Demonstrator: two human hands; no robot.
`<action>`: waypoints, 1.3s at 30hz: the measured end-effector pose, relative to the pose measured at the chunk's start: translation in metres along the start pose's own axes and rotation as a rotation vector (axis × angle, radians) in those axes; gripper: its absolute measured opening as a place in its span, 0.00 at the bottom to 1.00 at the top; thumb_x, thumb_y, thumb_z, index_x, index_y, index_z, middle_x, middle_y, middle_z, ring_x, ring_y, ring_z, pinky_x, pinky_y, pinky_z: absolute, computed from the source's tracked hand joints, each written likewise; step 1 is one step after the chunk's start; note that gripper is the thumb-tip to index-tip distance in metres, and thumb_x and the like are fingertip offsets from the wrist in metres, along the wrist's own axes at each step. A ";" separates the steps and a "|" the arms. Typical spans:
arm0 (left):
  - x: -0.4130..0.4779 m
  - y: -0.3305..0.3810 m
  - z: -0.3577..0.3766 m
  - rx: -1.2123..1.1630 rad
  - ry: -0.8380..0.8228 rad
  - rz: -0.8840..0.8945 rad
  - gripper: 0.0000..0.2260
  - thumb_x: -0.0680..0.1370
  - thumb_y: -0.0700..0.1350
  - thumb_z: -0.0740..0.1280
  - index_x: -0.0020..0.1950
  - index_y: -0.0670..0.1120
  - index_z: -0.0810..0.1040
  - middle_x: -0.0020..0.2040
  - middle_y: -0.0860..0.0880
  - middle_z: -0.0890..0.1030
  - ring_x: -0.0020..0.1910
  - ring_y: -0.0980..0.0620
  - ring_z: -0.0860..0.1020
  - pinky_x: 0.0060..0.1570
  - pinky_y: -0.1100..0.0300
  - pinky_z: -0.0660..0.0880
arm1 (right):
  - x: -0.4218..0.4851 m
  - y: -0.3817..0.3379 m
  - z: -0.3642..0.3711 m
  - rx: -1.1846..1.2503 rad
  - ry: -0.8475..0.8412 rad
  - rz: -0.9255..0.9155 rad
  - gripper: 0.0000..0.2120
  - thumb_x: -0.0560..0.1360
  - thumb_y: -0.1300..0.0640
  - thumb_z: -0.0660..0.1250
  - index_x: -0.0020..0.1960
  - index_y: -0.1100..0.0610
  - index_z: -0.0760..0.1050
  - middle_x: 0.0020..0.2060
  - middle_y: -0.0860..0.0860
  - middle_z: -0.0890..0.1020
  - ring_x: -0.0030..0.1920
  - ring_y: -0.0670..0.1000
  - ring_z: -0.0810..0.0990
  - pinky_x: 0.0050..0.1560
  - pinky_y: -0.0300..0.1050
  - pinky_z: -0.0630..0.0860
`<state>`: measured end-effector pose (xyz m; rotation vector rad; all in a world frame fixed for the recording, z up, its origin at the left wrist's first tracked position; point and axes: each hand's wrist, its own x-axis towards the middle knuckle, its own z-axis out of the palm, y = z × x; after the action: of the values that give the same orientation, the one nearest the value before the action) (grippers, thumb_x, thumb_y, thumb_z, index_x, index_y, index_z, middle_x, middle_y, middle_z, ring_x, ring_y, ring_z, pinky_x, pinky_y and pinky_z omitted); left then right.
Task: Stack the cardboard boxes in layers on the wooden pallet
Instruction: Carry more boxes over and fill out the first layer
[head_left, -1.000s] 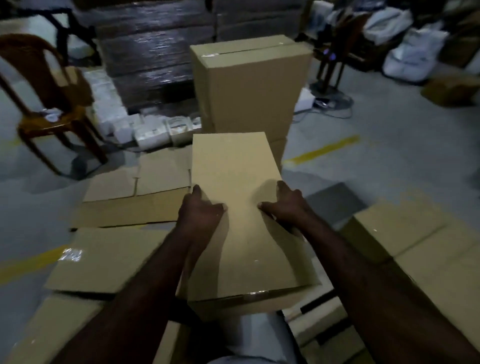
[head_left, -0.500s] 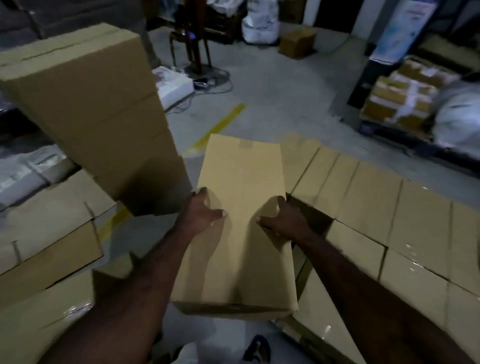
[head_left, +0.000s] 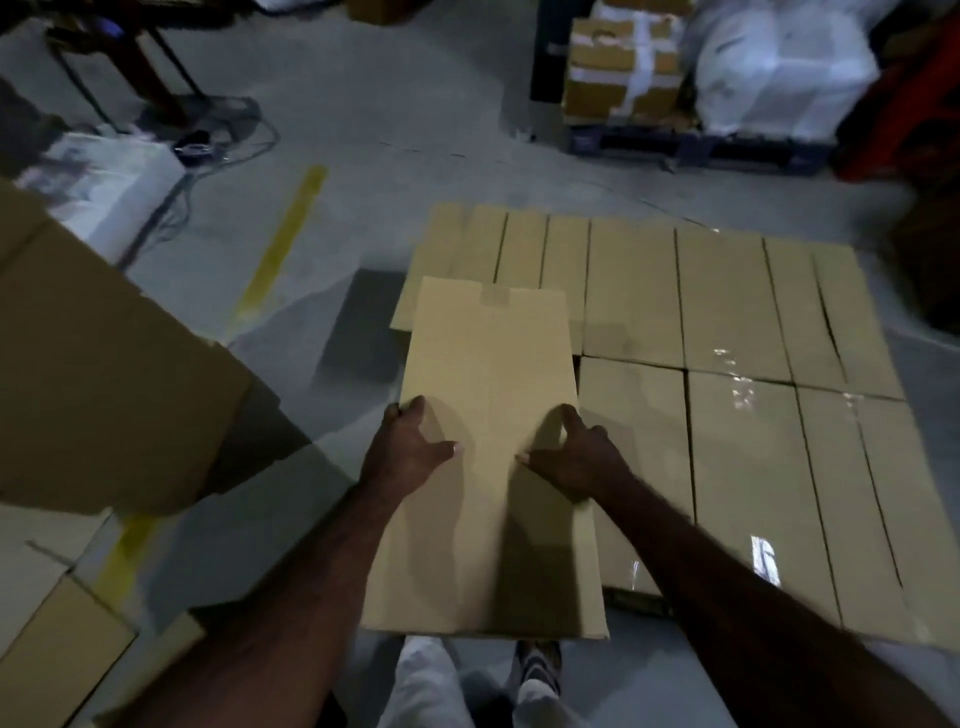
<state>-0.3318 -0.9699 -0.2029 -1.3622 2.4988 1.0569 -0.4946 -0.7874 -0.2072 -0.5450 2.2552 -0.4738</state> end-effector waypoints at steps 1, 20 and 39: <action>0.008 -0.002 0.005 0.006 -0.022 0.016 0.43 0.71 0.58 0.76 0.79 0.45 0.61 0.73 0.40 0.64 0.69 0.41 0.70 0.67 0.52 0.70 | 0.004 0.003 0.002 0.015 -0.004 0.020 0.50 0.66 0.31 0.74 0.78 0.47 0.53 0.66 0.62 0.70 0.61 0.64 0.76 0.57 0.55 0.80; 0.146 -0.099 0.182 0.064 -0.197 0.055 0.45 0.68 0.58 0.78 0.79 0.43 0.62 0.75 0.40 0.64 0.72 0.44 0.67 0.67 0.58 0.67 | 0.160 0.110 0.127 -0.028 -0.011 0.252 0.50 0.68 0.34 0.74 0.79 0.44 0.47 0.64 0.59 0.71 0.63 0.61 0.72 0.59 0.56 0.77; 0.191 -0.134 0.275 -0.055 -0.045 0.094 0.43 0.67 0.51 0.81 0.77 0.42 0.66 0.79 0.42 0.61 0.75 0.45 0.65 0.68 0.62 0.62 | 0.228 0.176 0.165 -0.023 0.084 0.204 0.53 0.68 0.36 0.75 0.81 0.45 0.46 0.62 0.58 0.71 0.63 0.60 0.71 0.59 0.52 0.74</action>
<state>-0.4028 -0.9814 -0.5563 -1.2300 2.5422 1.1686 -0.5561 -0.7844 -0.5339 -0.3065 2.3687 -0.3737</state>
